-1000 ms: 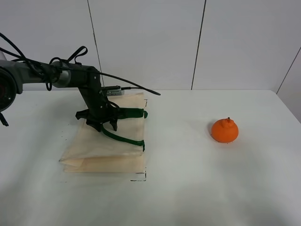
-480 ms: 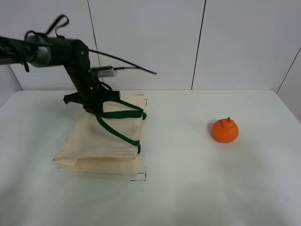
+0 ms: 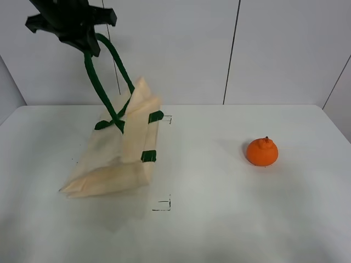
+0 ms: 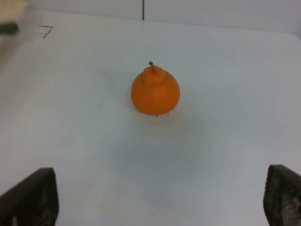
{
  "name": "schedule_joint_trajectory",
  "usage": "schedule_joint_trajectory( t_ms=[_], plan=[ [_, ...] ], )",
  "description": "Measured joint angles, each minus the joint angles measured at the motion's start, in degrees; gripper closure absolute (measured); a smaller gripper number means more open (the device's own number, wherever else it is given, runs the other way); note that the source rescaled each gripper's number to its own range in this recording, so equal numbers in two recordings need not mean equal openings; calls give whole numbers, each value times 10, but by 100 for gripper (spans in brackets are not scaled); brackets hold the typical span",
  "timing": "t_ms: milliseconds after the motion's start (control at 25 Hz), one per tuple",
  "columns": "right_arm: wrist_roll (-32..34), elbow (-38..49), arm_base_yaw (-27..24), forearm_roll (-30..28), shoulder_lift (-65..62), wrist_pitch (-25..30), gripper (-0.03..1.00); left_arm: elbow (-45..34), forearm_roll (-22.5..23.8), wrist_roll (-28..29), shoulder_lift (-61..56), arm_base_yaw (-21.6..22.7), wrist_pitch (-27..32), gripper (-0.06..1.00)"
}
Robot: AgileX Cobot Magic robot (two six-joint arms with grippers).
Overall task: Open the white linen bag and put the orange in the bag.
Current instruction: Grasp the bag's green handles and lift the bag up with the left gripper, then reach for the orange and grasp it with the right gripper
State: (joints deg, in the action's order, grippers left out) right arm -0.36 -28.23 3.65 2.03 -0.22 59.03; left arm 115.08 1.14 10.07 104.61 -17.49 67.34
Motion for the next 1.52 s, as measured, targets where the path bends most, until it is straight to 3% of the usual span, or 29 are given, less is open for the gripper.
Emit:
schedule_joint_trajectory(
  t_ms=[360, 720, 920, 1080, 1280, 1520],
  plan=[
    [0, -20, 0, -7, 59, -27, -3, 44, -11, -7, -16, 0, 5, 94],
    [-12, -152, 0, 13, 515, -107, -3, 44, -17, -7, -24, 0, 5, 94],
    [-30, -314, 0, 25, 803, -105, -3, 44, -34, -7, -24, 0, 5, 94],
    [-40, -460, 26, 24, 982, -66, -3, 44, -42, -7, -24, 0, 5, 94],
    [-7, -573, 45, 26, 1110, -48, -3, 44, -43, -8, -24, 0, 5, 94],
    [17, -588, 20, 7, 1169, -37, -3, 44, -43, -8, -24, 0, 5, 94]
  ],
)
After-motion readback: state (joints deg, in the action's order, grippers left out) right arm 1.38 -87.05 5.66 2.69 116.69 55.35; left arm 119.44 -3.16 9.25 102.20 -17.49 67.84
